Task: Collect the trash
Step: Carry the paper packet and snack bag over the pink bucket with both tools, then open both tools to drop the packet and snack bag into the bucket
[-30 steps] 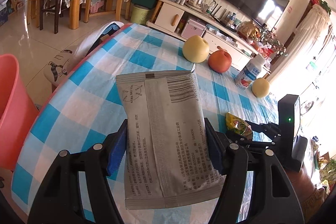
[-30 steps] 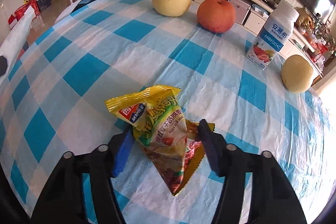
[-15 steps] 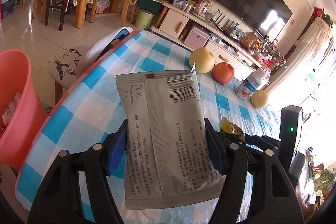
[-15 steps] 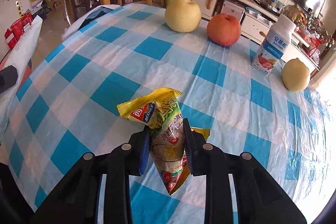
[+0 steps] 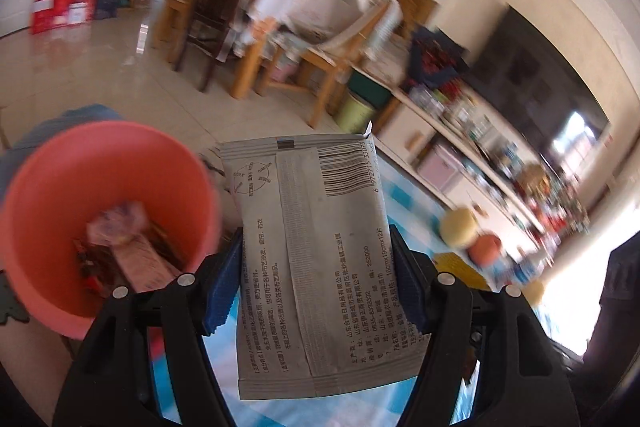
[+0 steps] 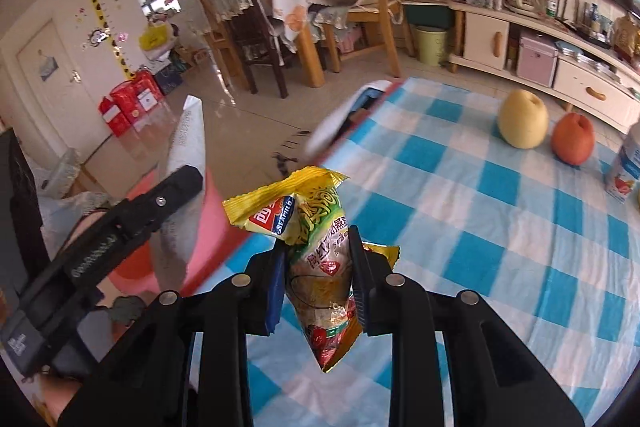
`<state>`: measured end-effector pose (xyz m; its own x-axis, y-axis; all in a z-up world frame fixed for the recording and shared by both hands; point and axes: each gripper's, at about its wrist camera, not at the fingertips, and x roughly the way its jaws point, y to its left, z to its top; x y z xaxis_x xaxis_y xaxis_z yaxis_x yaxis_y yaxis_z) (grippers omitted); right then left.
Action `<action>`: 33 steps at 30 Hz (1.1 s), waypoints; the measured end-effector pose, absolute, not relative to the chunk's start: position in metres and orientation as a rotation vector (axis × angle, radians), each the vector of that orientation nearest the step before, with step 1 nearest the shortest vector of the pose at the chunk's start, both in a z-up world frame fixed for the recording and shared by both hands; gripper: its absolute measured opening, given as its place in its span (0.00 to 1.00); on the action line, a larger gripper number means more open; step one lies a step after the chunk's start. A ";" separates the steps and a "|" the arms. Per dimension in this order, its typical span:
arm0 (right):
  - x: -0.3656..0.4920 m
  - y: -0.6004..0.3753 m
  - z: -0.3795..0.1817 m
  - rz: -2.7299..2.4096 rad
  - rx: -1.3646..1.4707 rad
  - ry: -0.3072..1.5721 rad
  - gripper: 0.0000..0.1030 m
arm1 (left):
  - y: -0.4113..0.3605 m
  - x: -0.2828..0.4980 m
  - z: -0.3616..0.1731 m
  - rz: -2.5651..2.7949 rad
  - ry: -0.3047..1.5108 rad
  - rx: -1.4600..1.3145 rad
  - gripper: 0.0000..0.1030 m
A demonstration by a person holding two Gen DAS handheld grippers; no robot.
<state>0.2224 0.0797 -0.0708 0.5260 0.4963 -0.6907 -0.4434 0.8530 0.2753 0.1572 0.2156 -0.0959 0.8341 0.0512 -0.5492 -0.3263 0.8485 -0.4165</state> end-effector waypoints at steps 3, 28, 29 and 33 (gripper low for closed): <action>0.223 0.123 -0.054 0.662 0.099 0.836 0.29 | 0.253 0.146 -0.093 0.333 0.501 -0.582 0.66; 0.235 0.200 -0.066 0.695 0.156 0.852 0.81 | 0.342 0.133 -0.117 0.659 0.529 -0.662 0.93; 0.232 0.193 -0.065 0.675 0.144 0.845 0.82 | 0.339 0.133 -0.113 0.647 0.516 -0.640 0.93; 0.219 0.167 -0.063 0.598 0.080 0.810 0.87 | 0.321 0.140 -0.100 0.585 0.480 -0.567 0.94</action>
